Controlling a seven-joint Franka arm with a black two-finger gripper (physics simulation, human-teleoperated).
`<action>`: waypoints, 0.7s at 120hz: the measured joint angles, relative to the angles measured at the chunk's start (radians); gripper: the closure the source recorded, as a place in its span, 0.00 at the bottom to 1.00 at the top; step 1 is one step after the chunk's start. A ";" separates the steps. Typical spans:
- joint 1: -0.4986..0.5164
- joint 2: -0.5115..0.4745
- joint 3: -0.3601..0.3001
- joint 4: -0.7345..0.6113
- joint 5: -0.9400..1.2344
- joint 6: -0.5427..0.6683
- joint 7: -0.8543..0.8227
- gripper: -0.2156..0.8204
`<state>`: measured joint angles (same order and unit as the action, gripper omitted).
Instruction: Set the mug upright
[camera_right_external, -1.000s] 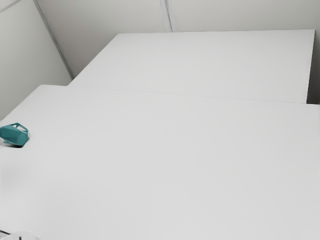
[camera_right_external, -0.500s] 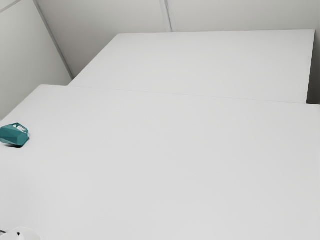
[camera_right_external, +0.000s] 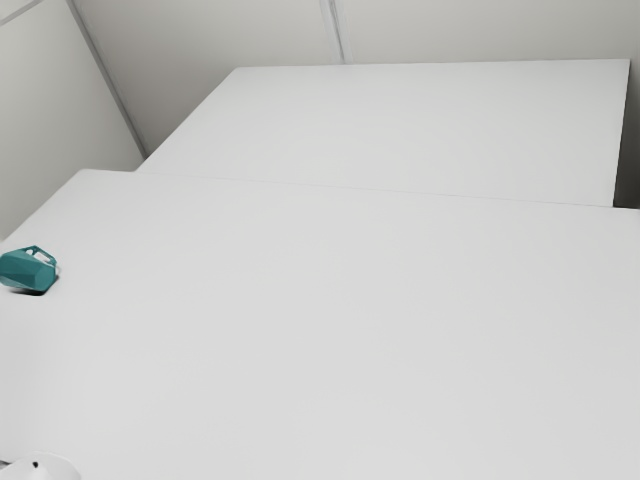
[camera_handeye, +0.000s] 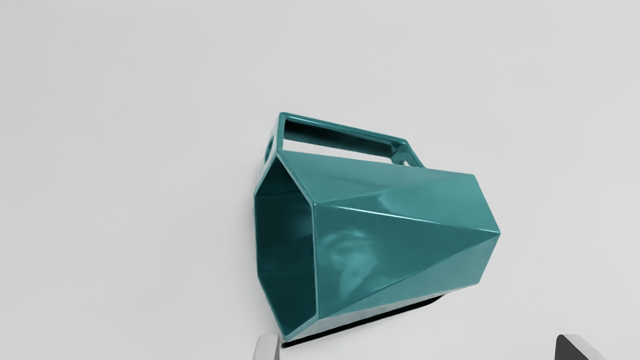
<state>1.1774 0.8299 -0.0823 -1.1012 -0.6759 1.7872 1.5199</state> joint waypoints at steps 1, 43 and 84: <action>0.001 0.005 -0.002 0.005 -0.001 0.000 0.001 0.21; 0.092 0.137 -0.182 0.114 -0.008 -0.014 0.037 0.21; 0.112 0.192 -0.242 0.132 -0.010 -0.024 0.057 0.21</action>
<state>1.2892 1.0221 -0.3243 -0.9695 -0.6858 1.7637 1.5764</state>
